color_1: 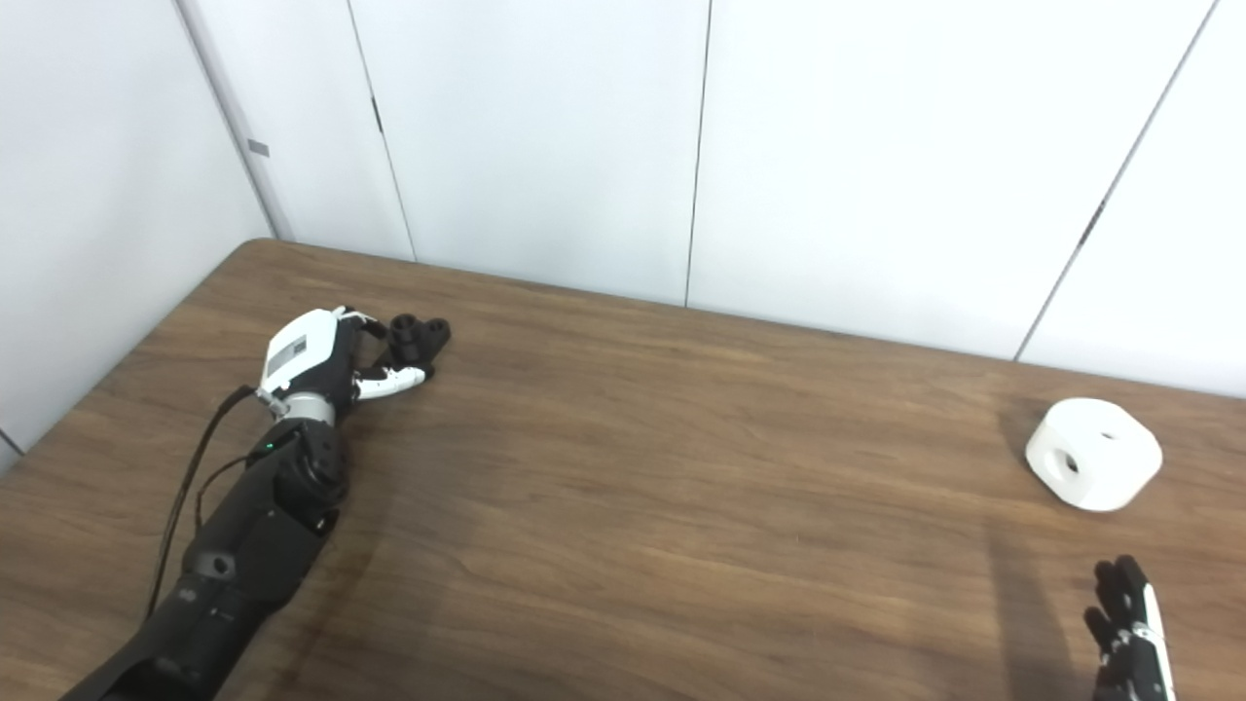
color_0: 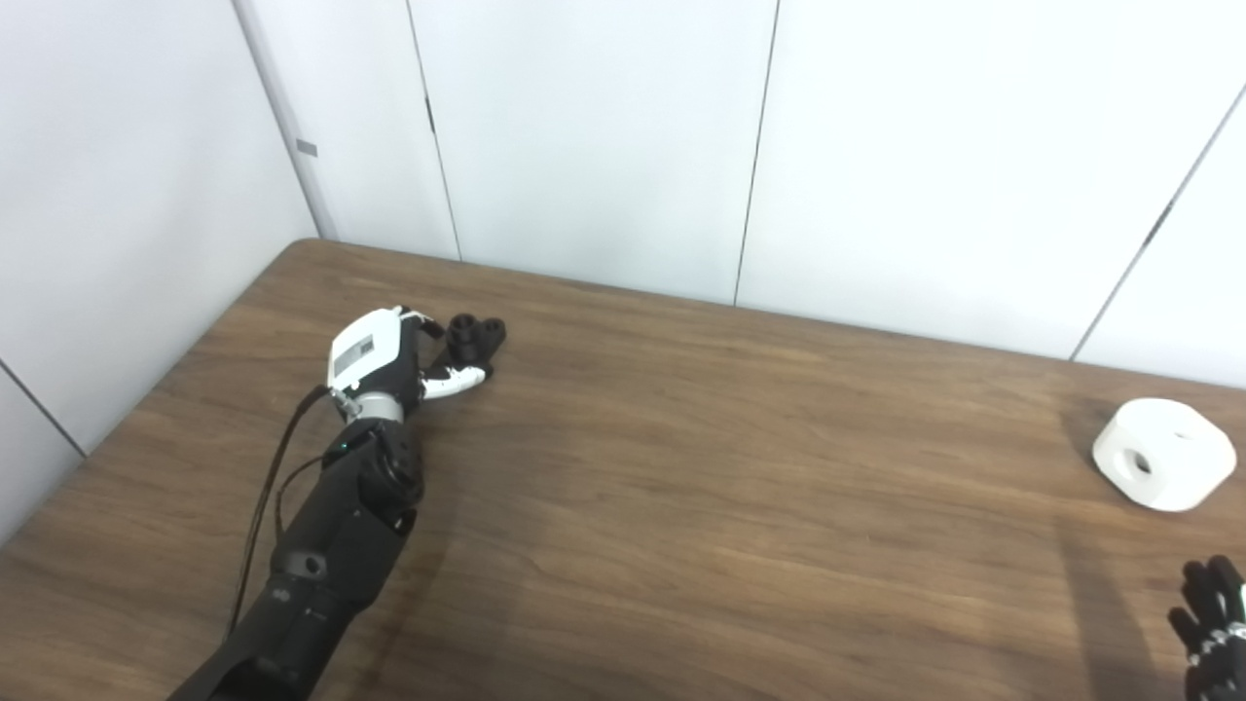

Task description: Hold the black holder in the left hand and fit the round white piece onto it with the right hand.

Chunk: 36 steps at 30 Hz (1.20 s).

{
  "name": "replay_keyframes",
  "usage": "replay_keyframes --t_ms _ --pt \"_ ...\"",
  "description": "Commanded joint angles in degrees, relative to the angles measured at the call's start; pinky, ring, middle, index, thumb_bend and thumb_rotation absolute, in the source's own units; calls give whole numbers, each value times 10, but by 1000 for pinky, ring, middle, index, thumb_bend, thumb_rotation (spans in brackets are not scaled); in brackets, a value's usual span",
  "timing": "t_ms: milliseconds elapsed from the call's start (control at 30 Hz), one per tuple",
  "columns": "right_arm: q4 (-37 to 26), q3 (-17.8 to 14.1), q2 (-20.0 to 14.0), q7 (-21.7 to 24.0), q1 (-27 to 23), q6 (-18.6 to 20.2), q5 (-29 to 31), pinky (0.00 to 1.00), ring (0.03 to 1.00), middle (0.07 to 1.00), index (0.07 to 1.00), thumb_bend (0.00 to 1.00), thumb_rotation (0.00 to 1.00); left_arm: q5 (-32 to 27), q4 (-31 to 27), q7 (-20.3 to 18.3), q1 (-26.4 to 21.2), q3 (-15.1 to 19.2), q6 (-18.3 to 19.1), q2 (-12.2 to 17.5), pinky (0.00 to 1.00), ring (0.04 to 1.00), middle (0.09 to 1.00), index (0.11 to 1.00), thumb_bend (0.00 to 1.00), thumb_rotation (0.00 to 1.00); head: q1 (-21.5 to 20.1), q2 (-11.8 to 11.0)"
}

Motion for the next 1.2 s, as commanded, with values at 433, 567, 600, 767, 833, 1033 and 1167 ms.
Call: replay_keyframes --t_ms 433,567,600,767,833,1033,1167 --pt "65 8 20 -8 -4 3 2 996 995 976 1000 530 1000 18 -20 -12 -22 2 10 19 1000 1000 949 699 800 399 2 8" --pt "64 8 19 -4 -5 6 16 975 998 982 1000 543 1000 27 -20 -20 -22 5 10 16 1000 1000 952 670 795 394 3 10" --pt "64 8 19 -5 -5 7 16 966 994 979 1000 549 1000 31 -20 -21 -22 6 10 16 1000 1000 950 663 794 392 3 10" --pt "62 8 19 -8 -5 10 9 929 983 972 999 570 1000 40 -19 -25 -23 10 10 13 1000 1000 936 608 765 326 2 12" --pt "62 8 18 -6 -5 11 12 922 985 977 1000 573 1000 33 -21 -22 -22 13 9 12 1000 1000 929 576 740 260 2 12" --pt "62 7 19 -9 -5 10 10 906 977 971 996 591 1000 11 -27 -19 -18 17 4 12 1000 1000 885 485 520 61 1 11" --pt "64 7 18 -6 -5 9 16 919 974 964 989 575 1000 -12 -19 -14 -17 22 -14 13 964 977 853 484 520 46 1 11"
